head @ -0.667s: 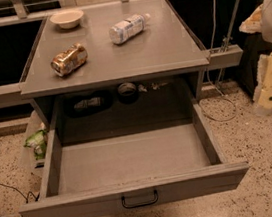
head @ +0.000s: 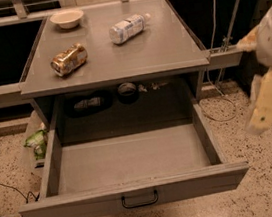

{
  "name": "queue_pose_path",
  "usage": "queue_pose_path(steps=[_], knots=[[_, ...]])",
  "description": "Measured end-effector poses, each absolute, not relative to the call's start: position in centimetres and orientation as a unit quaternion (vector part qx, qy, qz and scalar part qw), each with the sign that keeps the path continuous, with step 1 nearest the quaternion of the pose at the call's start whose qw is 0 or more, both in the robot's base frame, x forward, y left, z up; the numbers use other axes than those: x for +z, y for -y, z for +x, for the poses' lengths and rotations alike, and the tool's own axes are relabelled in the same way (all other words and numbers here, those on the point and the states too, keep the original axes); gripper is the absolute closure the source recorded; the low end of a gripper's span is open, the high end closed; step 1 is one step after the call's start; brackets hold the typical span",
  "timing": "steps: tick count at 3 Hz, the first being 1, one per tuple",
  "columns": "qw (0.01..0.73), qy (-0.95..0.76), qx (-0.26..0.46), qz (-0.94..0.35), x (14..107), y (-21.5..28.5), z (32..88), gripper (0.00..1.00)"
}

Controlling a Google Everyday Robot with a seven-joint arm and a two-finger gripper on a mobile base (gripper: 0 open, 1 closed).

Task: Close top drawer

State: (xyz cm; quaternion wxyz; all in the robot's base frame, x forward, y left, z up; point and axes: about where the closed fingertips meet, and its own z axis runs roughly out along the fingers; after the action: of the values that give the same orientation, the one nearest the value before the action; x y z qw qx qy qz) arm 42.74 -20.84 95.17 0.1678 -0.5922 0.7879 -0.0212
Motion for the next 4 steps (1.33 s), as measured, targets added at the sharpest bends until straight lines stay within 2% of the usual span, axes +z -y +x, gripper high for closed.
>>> queue_pose_path(steps=[1,2,4], knots=[[0.187,-0.795,0.021,-0.577,90.1,18.6,40.5,0.0],[0.179,-0.783,0.1,-0.588,84.1,16.4,36.9,0.0],[0.167,-0.786,0.121,-0.583,82.2,16.1,36.3,0.0]])
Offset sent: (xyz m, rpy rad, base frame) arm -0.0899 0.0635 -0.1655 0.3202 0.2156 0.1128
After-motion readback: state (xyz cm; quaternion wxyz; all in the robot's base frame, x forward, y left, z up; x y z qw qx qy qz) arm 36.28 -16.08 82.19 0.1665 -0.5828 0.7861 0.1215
